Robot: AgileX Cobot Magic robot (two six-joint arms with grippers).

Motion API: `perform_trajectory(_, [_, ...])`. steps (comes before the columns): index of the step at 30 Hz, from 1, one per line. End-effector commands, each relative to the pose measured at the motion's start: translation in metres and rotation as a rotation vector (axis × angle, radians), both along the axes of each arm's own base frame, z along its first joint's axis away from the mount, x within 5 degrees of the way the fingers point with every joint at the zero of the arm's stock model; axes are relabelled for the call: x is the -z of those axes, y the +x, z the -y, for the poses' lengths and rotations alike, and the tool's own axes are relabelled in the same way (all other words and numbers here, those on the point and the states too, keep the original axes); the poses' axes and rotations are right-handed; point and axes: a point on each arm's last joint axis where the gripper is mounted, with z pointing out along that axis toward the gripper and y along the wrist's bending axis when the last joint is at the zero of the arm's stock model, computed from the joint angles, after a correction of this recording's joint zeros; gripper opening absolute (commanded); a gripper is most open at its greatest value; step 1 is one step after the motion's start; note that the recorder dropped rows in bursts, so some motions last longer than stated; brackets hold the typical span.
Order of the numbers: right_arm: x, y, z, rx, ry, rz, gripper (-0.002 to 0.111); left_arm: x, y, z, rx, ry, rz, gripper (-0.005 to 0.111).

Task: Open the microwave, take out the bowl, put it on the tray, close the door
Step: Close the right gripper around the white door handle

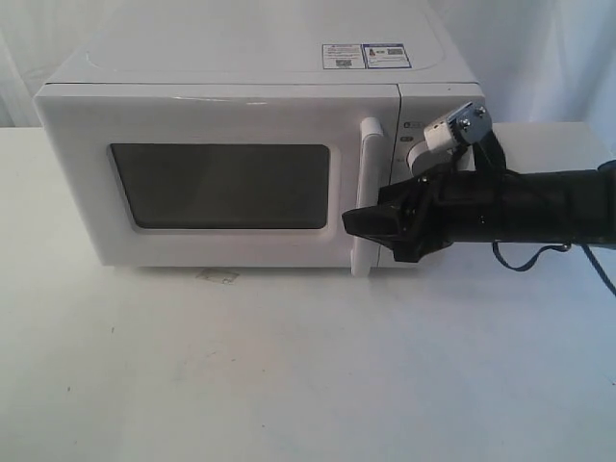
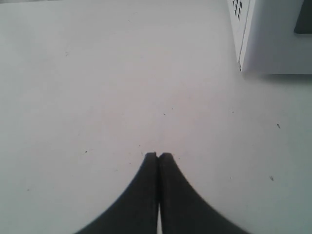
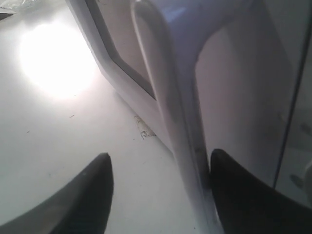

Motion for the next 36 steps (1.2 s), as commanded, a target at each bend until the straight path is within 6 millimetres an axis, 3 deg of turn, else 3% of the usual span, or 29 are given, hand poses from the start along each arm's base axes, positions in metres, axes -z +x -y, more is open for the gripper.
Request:
perform_trajectory(1, [0.002,0.008,-0.008,-0.005,-0.019,0.021,0.046,0.002,0.000,0.000,-0.004,-0.012,-0.002,0.000])
perform_trajectory(8, [0.003,0.008,-0.012,-0.009,-0.029,0.016,0.032,0.002,0.000,0.000,-0.004,-0.012,-0.002,0.000])
perform_trajectory(10, [0.007,0.009,-0.013,-0.001,-0.046,0.006,0.024,0.002,0.000,0.000,-0.004,-0.012,-0.002,0.000])
perform_trajectory(13, [0.008,0.009,-0.013,-0.001,-0.046,0.002,0.000,0.002,0.000,0.000,-0.004,-0.012,-0.002,0.000])
perform_trajectory(27, [0.002,-0.007,-0.024,-0.173,0.085,0.012,0.000,0.002,0.000,0.000,-0.003,-0.008,-0.002,0.000])
perform_trajectory(36, [0.005,-0.011,-0.025,-0.198,0.072,-0.001,0.000,0.002,0.000,0.000,-0.003,-0.008,-0.002,0.000])
